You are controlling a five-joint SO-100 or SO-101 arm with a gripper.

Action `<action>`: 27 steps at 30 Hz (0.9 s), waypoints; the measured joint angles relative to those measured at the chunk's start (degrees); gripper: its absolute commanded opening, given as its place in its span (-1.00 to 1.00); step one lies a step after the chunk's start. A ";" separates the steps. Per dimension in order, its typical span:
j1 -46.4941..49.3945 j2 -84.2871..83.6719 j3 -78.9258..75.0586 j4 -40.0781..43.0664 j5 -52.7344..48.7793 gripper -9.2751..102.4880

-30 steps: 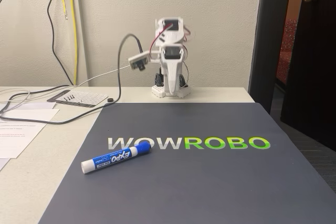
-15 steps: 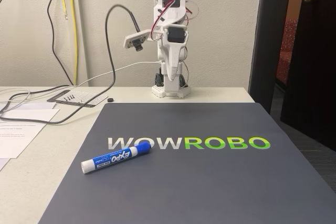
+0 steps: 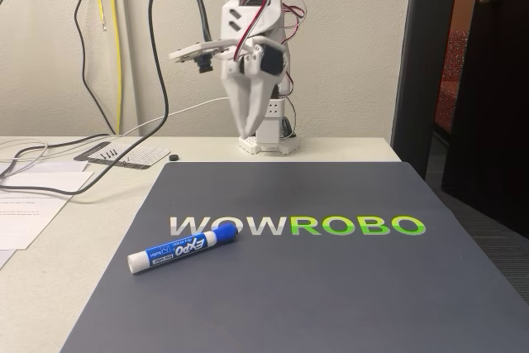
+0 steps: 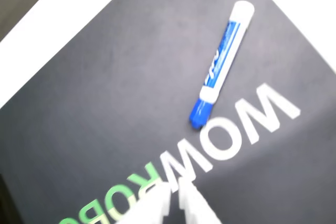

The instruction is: Pick up the blue marker.

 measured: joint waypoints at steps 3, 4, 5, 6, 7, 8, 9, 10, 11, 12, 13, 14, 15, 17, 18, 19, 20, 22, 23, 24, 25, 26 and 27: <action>1.49 -3.60 -1.76 -1.67 -4.13 -0.68; 2.02 -4.66 -2.02 -2.72 -5.01 -0.64; 2.46 -5.80 -2.11 -3.78 -5.89 -0.63; 2.72 -6.77 -2.11 -4.66 -6.68 -0.62; 3.16 -7.91 -2.11 -5.80 -7.47 -0.60; 3.43 -9.14 -2.20 -7.29 -7.82 -0.56; 3.78 -10.28 -2.20 -8.53 -8.00 -0.56; 4.22 -11.34 -2.20 -9.84 -8.00 -0.56; 4.48 -12.22 -2.20 -11.07 -7.91 -0.55; 4.83 -13.10 -2.20 -11.95 -7.91 -0.55; 5.10 -13.89 -2.20 -12.48 -7.91 -0.55; 5.45 -14.59 -2.20 -12.92 -7.73 -0.55; 5.89 -15.12 -2.20 -13.36 -7.47 -0.56; 6.77 -15.91 -2.20 -13.89 -6.77 -0.57; 7.38 -16.17 -2.20 -14.06 -6.06 -0.57; 8.00 -16.44 -2.20 -14.15 -4.92 -0.57; 8.61 -16.61 -2.20 -14.15 -3.96 -0.58; 9.84 -16.96 -2.20 -14.15 -2.46 -0.60; 10.28 -16.96 -2.20 -14.15 -2.02 -0.61; 10.72 -17.23 -2.20 -14.50 -1.85 -0.61; 10.99 -17.31 -2.20 -14.59 -1.76 -0.62; 11.16 -17.31 -2.29 -14.68 -1.67 -0.62; 11.60 -17.75 -2.29 -14.77 -1.67 -0.61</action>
